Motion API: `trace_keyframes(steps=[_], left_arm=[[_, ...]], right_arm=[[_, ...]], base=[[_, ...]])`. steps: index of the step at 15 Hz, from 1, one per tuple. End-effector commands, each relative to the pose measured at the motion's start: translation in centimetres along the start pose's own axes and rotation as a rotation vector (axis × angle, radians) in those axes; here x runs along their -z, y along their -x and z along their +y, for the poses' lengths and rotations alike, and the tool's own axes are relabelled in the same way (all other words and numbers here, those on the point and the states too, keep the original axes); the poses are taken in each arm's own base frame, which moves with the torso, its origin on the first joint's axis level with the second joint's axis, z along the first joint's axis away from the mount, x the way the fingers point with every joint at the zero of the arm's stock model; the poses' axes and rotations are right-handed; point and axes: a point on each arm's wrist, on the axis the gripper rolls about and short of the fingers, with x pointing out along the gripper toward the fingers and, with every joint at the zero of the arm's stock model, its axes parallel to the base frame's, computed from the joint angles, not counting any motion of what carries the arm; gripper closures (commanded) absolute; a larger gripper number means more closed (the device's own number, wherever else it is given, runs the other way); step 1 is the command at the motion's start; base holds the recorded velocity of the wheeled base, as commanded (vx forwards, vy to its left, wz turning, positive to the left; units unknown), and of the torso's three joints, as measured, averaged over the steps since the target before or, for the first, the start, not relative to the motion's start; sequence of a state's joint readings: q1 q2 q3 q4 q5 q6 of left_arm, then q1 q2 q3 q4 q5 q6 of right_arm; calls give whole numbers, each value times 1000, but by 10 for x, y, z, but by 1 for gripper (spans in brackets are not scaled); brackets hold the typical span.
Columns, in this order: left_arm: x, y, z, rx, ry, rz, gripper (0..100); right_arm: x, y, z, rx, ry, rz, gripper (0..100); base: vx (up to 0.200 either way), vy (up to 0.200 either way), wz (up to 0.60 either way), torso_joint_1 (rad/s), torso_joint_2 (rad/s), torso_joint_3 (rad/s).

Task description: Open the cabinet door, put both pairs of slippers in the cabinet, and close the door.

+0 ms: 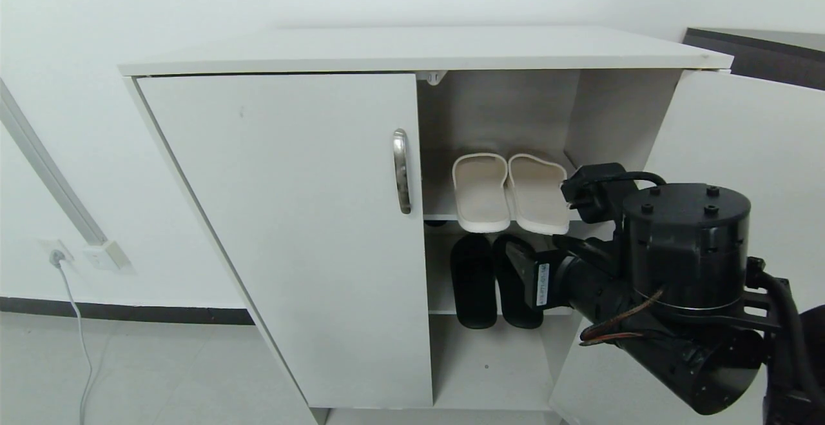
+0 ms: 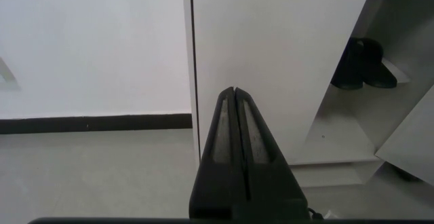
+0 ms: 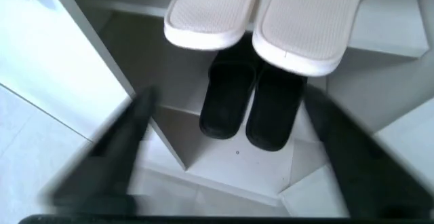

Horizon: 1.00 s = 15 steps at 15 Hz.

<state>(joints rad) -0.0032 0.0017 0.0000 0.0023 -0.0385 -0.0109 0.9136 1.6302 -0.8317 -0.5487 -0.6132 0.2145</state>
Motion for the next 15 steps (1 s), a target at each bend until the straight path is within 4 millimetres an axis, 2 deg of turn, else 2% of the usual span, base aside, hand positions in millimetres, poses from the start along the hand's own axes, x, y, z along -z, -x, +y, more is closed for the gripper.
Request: trace_keyframes(steps=[1, 9, 13, 15], left_arm=[[0, 0, 0, 0, 0, 1, 100], [0, 0, 0, 0, 0, 2, 100], [0, 0, 0, 1, 0, 2, 100], [0, 0, 0, 1, 0, 2, 100]], right_arm=[[7, -5, 2, 2, 8, 18, 100], [33, -23, 10, -30, 17, 35, 100], [36, -25, 11, -30, 26, 46, 100], [36, -26, 12, -28, 27, 46, 100]], base=[[0, 0, 0, 0, 0, 0], [0, 0, 0, 0, 0, 0], [0, 0, 0, 0, 0, 0], [-200, 0, 0, 2, 2, 2]])
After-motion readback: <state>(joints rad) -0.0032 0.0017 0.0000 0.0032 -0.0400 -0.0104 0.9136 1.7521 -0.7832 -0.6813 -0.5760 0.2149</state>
